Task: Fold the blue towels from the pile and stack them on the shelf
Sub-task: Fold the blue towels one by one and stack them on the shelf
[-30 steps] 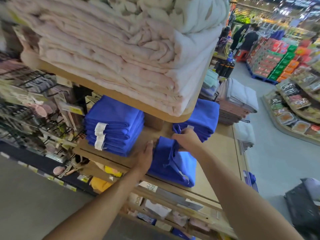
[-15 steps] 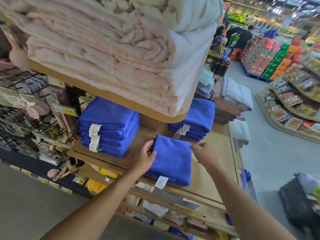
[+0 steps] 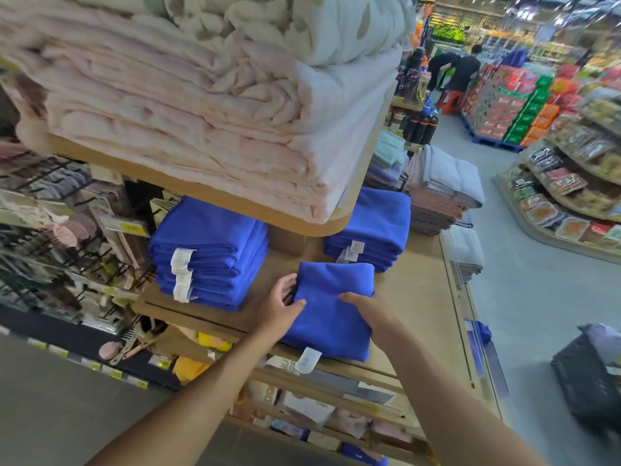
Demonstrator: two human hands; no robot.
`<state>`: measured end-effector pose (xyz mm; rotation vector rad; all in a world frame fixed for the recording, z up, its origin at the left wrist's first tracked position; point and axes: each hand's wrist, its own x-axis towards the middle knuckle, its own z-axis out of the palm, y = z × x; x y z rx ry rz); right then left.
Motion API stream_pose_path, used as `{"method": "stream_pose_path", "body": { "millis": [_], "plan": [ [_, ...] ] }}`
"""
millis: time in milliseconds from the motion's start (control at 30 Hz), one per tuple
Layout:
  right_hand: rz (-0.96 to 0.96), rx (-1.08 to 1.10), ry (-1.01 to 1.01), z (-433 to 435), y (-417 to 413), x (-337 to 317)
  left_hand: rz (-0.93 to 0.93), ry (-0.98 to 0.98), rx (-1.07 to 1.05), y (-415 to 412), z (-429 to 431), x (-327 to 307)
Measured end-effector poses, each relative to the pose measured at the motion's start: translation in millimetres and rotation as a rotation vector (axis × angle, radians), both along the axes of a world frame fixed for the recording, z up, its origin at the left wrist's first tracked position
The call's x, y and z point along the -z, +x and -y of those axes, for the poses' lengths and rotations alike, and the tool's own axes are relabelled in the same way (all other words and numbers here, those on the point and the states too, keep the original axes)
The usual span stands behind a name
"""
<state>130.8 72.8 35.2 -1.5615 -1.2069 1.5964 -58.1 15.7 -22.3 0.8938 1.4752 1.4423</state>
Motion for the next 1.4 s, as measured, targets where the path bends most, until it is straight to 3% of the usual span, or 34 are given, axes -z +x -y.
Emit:
{"method": "stream_pose_path", "body": {
  "millis": [133,300,367,633,800,967,1100,1167,1267,1333,1400],
  "plan": [
    [-0.075,-0.069,0.165,12.7,4.8,-17.4,0.219,-0.063,0.05,-10.9,2.3,-12.5],
    [-0.115,-0.154,0.251,5.4,31.1,-58.6,0.53,-0.144,0.436,-1.0,-3.4,-36.3],
    [-0.12,-0.164,0.266,-6.5,45.5,-75.1,0.548,-0.194,0.513,9.5,-16.6,-47.5],
    [-0.209,-0.002,0.22,-99.2,71.5,-126.9,0.238,-0.063,0.346,37.3,-111.7,-139.0],
    [-0.156,0.001,0.115,-179.7,56.6,-160.8,0.007,-0.141,0.213,40.5,-164.4,-167.2],
    [0.085,-0.083,0.011,-209.0,63.8,-121.4,-0.213,-0.327,0.155,35.6,-192.9,-162.5],
    [0.023,-0.034,0.099,-216.5,67.4,-97.8,-0.202,-0.305,0.095,31.3,-197.6,-140.6],
    [-0.013,-0.009,0.149,-218.2,70.5,-94.9,-0.31,-0.203,0.038,34.4,-195.3,-138.3],
    [0.008,0.028,0.211,-210.9,88.2,-91.0,-0.813,0.152,-0.163,48.6,-177.1,-135.3],
    [0.056,0.063,0.278,-202.3,114.3,-81.6,-1.037,0.477,-0.124,73.4,-161.8,-126.1],
    [0.109,0.12,0.332,-190.9,150.4,-64.8,-1.055,0.654,0.035,109.3,-150.1,-108.1]
  ]
}}
